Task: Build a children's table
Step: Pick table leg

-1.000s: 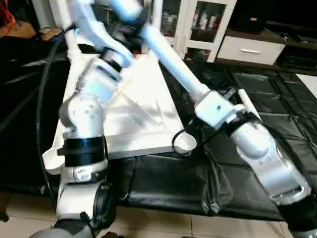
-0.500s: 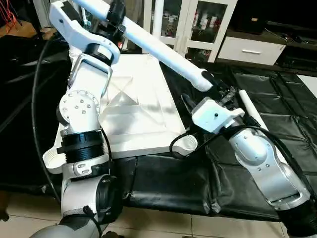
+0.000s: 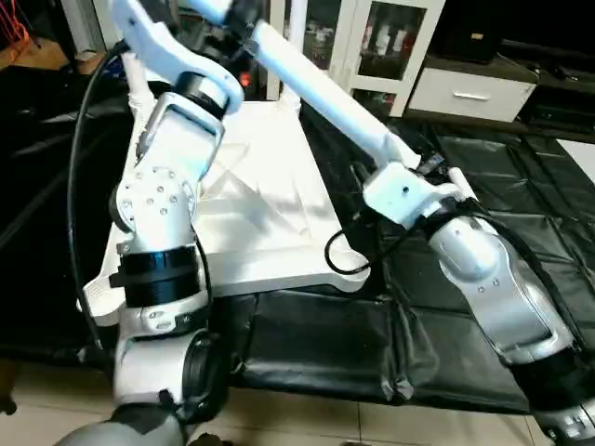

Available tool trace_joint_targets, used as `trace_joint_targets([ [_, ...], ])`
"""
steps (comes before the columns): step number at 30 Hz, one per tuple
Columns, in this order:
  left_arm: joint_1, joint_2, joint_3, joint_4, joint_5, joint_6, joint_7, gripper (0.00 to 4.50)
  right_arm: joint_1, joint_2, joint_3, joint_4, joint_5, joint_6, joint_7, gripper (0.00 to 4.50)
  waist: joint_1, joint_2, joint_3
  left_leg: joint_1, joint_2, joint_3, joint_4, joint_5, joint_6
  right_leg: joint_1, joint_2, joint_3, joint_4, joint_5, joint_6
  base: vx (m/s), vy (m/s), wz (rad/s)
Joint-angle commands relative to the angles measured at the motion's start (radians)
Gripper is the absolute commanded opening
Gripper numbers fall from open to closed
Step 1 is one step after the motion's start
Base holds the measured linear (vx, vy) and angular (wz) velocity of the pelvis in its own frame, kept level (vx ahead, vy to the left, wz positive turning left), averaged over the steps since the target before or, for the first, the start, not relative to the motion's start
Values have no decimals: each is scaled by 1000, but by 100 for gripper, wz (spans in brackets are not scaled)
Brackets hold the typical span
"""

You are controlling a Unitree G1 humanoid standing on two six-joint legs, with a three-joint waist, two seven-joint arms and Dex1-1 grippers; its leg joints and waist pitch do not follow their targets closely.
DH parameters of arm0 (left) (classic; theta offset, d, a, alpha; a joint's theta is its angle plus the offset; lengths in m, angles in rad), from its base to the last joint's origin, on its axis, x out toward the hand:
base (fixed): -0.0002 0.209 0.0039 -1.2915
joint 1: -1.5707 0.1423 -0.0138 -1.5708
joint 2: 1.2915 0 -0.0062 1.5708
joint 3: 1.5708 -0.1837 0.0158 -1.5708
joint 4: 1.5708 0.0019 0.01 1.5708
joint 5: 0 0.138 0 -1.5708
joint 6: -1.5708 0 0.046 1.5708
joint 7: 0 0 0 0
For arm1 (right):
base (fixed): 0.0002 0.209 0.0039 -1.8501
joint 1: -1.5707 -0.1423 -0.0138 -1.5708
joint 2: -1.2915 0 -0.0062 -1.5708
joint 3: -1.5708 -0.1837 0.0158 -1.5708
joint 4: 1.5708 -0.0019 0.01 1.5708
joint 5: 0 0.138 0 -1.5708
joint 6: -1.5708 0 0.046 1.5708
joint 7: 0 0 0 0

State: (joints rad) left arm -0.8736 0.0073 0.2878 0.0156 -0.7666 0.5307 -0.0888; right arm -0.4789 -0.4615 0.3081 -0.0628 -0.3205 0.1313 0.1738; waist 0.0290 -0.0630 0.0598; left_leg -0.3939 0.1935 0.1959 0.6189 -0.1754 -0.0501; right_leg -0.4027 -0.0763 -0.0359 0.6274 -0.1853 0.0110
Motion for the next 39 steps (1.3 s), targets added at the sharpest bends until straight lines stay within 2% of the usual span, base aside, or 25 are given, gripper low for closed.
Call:
trace_joint_targets([
  [1,-2,4,-31,-24,20,10,-26,159,-14,-1,-33,13,16,15,14,355,-5,9,-75,28,26,-13,-64,-184,-14,44,-34,35,-64,-72,-159,0,0,0],
  [6,28,36,-128,-66,77,-7,-82,159,-52,30,-67,57,57,48,42,355,-5,9,-75,29,29,-14,-65,-193,-19,44,-36,35,-64,-82,-165,0,0,0],
  [10,31,44,-141,-70,87,-12,-95,159,-57,40,-72,58,68,60,47,355,-5,11,-75,29,27,-14,-65,-176,-23,45,-35,34,-61,-60,-168,0,0,0],
  [17,42,75,-169,-79,115,-22,-162,159,-42,68,-100,58,151,115,108,355,-4,12,-76,32,28,-13,-66,-183,-29,44,-35,35,-62,-57,-172,0,0,0],
  [25,49,85,-188,-92,119,-31,-192,159,-46,62,-110,73,171,125,151,355,-3,11,-76,31,28,-12,-66,-176,-32,45,-36,35,-62,-60,-180,0,0,0],
  [26,50,85,-190,-93,119,-31,-195,159,-46,61,-109,73,173,128,155,326,-2,11,-76,30,28,-13,-66,-173,-32,46,-37,36,-61,-62,-180,0,0,0],
  [29,52,86,-194,-96,120,-32,-207,159,-44,64,-106,72,177,141,163,313,-2,11,-76,31,28,-13,-67,-176,-33,46,-37,35,-61,-67,-180,0,0,0],
  [31,54,86,-196,-99,123,-32,-213,159,-42,65,-106,70,180,149,168,284,-2,12,-76,31,29,-13,-67,-174,-32,46,-38,35,-61,-65,-181,0,0,0],
  [39,61,92,-214,-121,115,-29,-245,159,-36,69,-114,74,179,159,178,221,-2,11,-76,31,29,-13,-67,-177,-36,45,-38,35,-62,-72,-180,0,0,0],
])
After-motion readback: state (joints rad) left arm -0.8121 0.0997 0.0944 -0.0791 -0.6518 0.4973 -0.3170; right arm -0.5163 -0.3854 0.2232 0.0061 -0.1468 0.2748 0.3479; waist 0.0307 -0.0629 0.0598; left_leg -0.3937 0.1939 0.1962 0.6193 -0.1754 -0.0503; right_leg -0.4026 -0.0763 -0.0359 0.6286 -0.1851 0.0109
